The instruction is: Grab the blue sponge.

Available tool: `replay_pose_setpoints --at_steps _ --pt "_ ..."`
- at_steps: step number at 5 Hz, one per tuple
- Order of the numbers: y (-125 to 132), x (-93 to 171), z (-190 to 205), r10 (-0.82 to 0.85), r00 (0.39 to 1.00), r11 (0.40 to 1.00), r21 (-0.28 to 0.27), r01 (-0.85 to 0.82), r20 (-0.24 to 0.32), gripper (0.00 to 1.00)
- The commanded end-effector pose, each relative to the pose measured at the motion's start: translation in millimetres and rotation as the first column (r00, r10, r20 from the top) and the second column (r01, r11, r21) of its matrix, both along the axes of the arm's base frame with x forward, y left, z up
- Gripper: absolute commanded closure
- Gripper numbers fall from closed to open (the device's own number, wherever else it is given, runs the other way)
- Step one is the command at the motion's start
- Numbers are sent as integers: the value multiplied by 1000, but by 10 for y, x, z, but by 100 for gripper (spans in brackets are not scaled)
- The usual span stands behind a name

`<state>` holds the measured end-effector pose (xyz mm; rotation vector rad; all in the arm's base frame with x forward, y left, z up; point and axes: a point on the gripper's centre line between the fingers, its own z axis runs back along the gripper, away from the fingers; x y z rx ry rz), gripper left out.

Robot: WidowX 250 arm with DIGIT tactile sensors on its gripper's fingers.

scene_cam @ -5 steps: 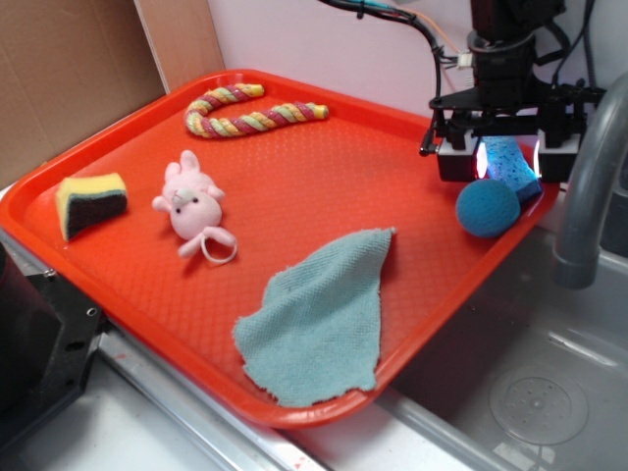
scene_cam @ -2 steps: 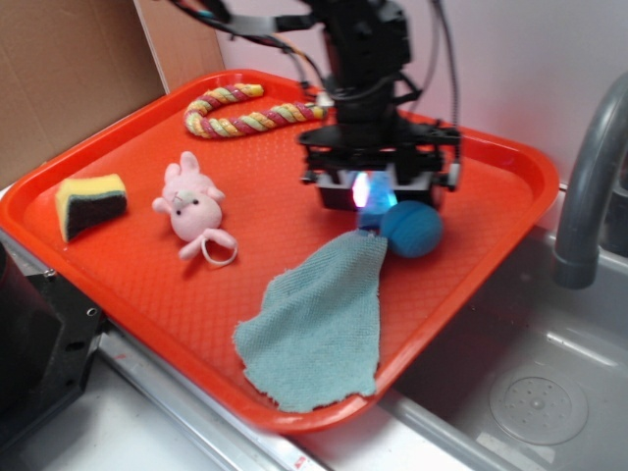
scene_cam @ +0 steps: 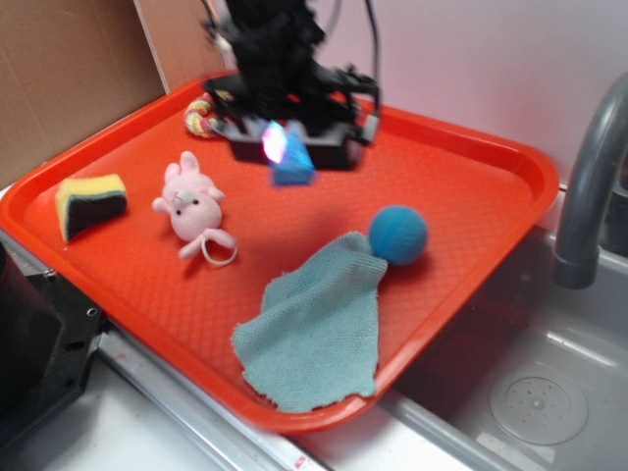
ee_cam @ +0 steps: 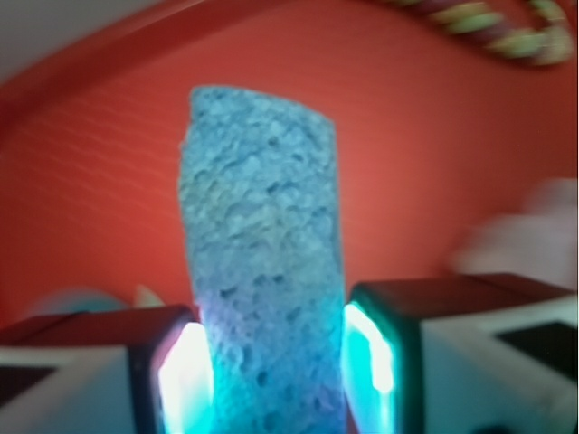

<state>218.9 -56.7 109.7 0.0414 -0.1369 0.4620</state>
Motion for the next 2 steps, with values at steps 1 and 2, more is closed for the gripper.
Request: replay_pose_setpoints --at_steps 1,2 --pt "416 -109 570 29 999 985 -171 -26 14 100" --pt "525 -103 581 71 997 991 -117 -68 26 100"
